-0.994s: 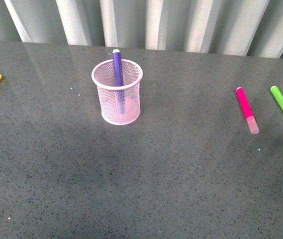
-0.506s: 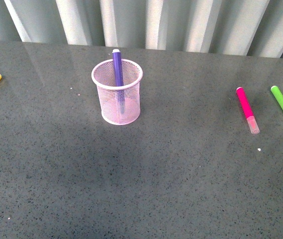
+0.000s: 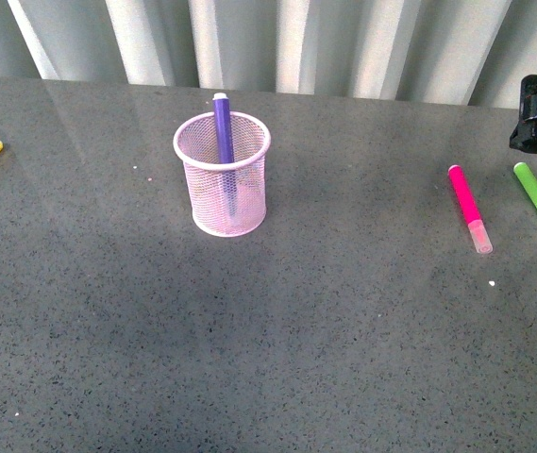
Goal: Insert purple and pink pens into pink cup
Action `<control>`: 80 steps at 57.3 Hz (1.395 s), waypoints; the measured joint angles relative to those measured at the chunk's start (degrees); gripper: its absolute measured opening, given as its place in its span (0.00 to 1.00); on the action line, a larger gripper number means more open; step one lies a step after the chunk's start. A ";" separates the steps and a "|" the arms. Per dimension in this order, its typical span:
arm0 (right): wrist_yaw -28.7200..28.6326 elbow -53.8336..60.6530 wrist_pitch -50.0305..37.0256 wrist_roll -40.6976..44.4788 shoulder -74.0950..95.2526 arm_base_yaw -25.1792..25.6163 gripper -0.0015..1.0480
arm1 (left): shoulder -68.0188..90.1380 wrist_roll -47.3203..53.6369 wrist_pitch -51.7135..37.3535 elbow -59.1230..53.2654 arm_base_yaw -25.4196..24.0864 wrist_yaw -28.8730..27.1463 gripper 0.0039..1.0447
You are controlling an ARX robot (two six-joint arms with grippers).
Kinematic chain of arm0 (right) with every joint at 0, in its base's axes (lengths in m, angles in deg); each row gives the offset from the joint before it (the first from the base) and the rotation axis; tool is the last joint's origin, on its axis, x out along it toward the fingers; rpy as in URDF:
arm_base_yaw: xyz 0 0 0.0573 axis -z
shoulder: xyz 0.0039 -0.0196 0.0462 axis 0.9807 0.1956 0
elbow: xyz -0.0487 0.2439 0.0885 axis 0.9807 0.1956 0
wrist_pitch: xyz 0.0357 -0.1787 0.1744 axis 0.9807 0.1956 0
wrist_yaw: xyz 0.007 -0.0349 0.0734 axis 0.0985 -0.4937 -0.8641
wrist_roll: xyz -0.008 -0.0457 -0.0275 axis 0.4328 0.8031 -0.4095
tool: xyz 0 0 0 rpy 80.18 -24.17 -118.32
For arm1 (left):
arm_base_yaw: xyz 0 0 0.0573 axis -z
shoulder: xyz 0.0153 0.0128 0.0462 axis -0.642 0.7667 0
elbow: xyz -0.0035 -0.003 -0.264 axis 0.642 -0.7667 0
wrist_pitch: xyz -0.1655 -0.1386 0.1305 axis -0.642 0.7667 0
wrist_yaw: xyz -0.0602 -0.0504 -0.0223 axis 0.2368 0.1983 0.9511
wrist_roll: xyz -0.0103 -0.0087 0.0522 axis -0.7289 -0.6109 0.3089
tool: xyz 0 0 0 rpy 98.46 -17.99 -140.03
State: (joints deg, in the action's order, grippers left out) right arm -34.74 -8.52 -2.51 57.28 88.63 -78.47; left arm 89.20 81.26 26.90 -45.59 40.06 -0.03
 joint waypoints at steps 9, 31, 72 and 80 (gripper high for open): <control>0.17 -3.04 -0.26 -0.24 4.20 -0.59 0.93 | 0.00 0.00 0.00 0.00 0.00 0.00 0.94; 0.61 -8.20 -0.76 -0.22 11.61 -3.19 0.93 | 0.00 0.00 0.00 0.00 0.00 0.00 0.94; 1.07 -15.30 -0.22 -1.49 20.94 -5.05 0.93 | 0.00 0.00 0.00 0.00 0.00 0.00 0.94; 1.05 -16.55 0.07 -1.68 22.36 -5.73 0.93 | 0.00 0.00 0.00 0.00 0.00 0.00 0.94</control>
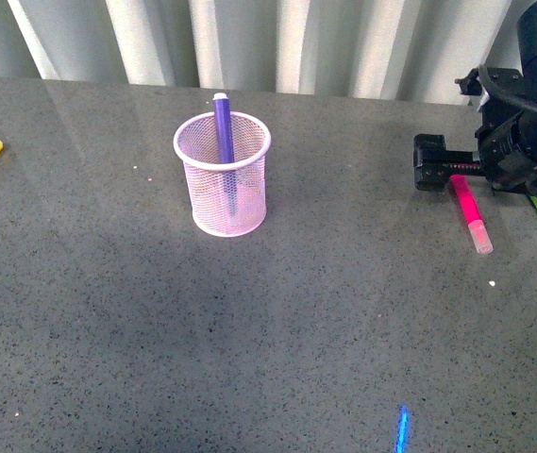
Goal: Insert purple and pink pens into pink cup
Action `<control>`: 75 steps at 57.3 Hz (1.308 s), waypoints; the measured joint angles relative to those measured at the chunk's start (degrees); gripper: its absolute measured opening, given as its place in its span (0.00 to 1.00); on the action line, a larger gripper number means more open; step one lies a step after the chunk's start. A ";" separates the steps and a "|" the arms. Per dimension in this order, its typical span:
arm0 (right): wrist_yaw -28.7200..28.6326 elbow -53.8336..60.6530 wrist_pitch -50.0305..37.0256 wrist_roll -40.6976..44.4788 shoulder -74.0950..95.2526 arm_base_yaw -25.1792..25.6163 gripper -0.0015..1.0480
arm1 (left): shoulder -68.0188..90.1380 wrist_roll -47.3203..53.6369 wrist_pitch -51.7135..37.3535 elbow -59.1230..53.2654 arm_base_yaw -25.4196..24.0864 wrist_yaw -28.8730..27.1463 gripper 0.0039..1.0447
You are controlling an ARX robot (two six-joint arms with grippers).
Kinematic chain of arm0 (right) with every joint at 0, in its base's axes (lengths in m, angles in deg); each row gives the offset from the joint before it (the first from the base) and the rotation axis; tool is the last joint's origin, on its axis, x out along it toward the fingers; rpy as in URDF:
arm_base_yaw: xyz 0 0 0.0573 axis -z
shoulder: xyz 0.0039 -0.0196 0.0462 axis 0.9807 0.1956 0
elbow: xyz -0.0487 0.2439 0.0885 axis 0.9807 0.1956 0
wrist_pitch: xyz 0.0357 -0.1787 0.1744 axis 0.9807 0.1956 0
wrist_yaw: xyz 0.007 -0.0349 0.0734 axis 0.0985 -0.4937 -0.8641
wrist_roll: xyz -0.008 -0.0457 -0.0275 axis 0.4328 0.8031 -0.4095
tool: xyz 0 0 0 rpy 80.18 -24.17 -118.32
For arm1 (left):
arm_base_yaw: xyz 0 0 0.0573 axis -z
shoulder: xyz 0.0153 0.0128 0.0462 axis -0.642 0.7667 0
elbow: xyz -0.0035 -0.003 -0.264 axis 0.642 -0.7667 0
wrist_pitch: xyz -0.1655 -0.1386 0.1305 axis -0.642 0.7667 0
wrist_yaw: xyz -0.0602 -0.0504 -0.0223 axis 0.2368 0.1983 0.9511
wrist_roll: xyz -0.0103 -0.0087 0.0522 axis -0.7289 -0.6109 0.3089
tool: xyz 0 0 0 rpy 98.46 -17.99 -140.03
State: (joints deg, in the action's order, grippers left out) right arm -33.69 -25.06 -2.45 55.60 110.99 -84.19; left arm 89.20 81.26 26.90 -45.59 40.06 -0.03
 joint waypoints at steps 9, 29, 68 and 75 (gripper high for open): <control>-0.22 -1.25 0.35 -0.42 0.72 -0.72 0.93 | 0.00 0.00 0.00 0.00 0.00 0.00 0.94; -0.63 -2.71 1.33 -1.05 1.60 -2.08 0.56 | 0.00 0.00 0.00 0.00 0.00 0.00 0.94; -0.61 2.78 -3.34 -5.14 -0.87 -2.19 0.11 | 0.00 0.00 0.00 0.00 0.00 0.00 0.94; 0.55 5.90 -6.78 -4.66 -2.47 -1.81 0.11 | 0.00 0.00 0.00 0.00 0.00 0.00 0.94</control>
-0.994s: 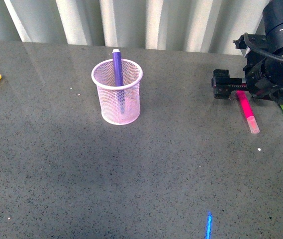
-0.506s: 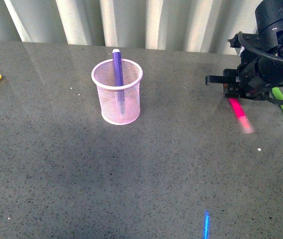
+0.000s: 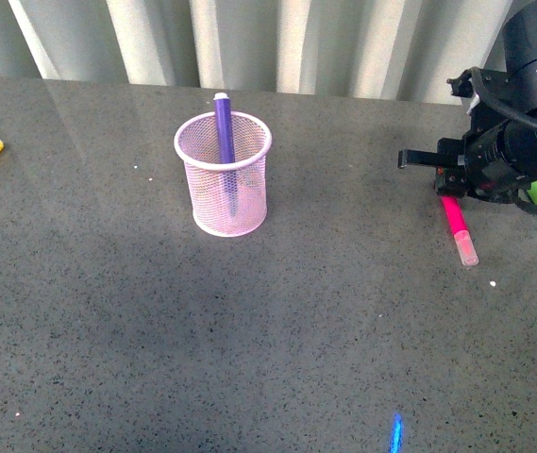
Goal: Insert purple and pink pens into pink cup
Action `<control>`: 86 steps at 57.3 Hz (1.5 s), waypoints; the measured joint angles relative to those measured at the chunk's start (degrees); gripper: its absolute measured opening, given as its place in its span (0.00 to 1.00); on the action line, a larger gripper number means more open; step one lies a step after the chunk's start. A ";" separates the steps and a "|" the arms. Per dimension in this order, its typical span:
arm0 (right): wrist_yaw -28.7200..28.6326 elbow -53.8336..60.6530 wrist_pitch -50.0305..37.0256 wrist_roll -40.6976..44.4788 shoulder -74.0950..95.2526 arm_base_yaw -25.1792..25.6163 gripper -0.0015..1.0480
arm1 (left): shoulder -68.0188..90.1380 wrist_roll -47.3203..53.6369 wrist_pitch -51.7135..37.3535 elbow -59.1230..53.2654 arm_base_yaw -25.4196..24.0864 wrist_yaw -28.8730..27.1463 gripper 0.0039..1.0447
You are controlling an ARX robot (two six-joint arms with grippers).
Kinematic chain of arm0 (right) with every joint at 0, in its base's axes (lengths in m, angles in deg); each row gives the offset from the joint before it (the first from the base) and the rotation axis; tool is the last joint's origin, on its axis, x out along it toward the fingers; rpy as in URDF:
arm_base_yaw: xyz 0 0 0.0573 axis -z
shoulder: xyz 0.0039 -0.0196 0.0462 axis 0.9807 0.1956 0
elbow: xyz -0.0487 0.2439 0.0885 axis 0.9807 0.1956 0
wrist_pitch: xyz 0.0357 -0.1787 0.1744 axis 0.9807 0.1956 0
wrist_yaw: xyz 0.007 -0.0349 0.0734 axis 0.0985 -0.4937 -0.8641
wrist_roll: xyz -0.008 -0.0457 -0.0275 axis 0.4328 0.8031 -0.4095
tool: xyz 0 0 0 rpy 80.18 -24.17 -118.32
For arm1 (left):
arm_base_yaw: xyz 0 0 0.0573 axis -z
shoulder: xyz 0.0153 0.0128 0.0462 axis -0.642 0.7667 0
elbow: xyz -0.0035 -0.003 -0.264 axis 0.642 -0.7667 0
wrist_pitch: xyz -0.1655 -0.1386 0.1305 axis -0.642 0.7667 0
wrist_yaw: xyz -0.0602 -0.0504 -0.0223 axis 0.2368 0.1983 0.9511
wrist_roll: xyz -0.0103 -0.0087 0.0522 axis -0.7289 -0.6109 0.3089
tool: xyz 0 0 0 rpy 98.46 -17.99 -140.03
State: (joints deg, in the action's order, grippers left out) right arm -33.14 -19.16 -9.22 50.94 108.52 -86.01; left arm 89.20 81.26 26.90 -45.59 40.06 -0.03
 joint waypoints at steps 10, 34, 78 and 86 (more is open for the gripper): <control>2.49 3.32 -5.49 1.90 -3.63 0.81 0.11 | 0.00 0.00 0.00 0.00 0.00 0.00 0.94; -5.18 5.07 -33.94 21.05 -11.80 -5.95 0.11 | 0.00 0.00 0.00 0.00 0.00 0.00 0.94; -4.20 -3.76 -50.71 20.00 -0.61 -25.90 0.11 | 0.00 0.00 0.00 0.00 0.00 0.00 0.94; -3.98 -4.98 -50.69 18.23 0.94 -27.02 0.11 | 0.00 0.00 0.00 0.02 0.00 0.00 0.94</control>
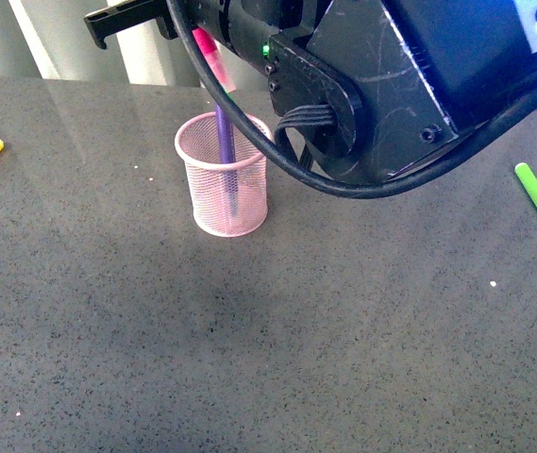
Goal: Insert purple and pink pens into pink cup
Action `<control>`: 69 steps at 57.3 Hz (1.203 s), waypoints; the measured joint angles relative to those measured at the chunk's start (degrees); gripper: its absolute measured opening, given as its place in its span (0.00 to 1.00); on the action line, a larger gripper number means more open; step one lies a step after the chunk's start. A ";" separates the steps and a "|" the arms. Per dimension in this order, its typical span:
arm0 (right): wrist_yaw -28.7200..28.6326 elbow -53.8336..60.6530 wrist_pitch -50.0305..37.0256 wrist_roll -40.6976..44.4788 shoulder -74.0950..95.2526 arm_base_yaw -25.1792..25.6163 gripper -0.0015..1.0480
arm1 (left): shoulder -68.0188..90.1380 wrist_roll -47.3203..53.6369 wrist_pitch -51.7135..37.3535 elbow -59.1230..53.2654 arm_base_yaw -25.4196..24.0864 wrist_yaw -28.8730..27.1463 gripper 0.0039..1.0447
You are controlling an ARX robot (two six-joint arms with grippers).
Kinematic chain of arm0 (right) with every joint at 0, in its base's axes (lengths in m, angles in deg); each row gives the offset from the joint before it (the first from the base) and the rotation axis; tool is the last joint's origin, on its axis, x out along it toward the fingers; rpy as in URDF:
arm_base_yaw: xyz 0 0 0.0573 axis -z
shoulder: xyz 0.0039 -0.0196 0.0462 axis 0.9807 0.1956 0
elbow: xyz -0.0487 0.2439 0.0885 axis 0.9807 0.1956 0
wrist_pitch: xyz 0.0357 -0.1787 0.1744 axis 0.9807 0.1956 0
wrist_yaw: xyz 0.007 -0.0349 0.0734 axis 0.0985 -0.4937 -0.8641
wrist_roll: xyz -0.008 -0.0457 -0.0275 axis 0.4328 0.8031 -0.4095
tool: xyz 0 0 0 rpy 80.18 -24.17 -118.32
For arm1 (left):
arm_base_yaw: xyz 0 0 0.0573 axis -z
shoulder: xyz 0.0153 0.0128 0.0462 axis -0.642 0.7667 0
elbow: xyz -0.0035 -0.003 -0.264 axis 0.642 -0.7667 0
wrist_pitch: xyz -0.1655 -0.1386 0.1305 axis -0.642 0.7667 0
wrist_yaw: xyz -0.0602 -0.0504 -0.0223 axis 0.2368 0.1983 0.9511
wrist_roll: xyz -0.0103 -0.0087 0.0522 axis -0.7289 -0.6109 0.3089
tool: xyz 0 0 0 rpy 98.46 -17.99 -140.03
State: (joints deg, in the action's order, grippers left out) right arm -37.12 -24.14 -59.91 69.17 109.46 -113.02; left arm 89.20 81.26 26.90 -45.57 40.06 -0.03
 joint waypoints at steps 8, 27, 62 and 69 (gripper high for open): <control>0.42 -1.25 0.07 -1.01 1.38 -0.76 0.11 | 0.00 0.00 0.00 -0.02 0.00 0.00 0.94; 1.03 -1.57 -0.42 -1.95 3.85 -0.98 0.11 | 0.00 0.00 0.00 -0.02 0.00 0.00 0.94; 1.07 -0.02 -0.85 -3.10 4.50 -0.31 0.11 | 0.00 0.00 0.00 -0.02 0.00 0.00 0.94; 0.37 0.33 0.24 -3.72 4.48 -0.31 0.37 | 0.00 0.00 0.00 -0.02 0.00 0.00 0.94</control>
State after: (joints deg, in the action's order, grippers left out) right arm -36.75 -23.82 -59.67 65.46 113.94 -113.33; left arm 89.20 81.26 26.90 -45.59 40.06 -0.03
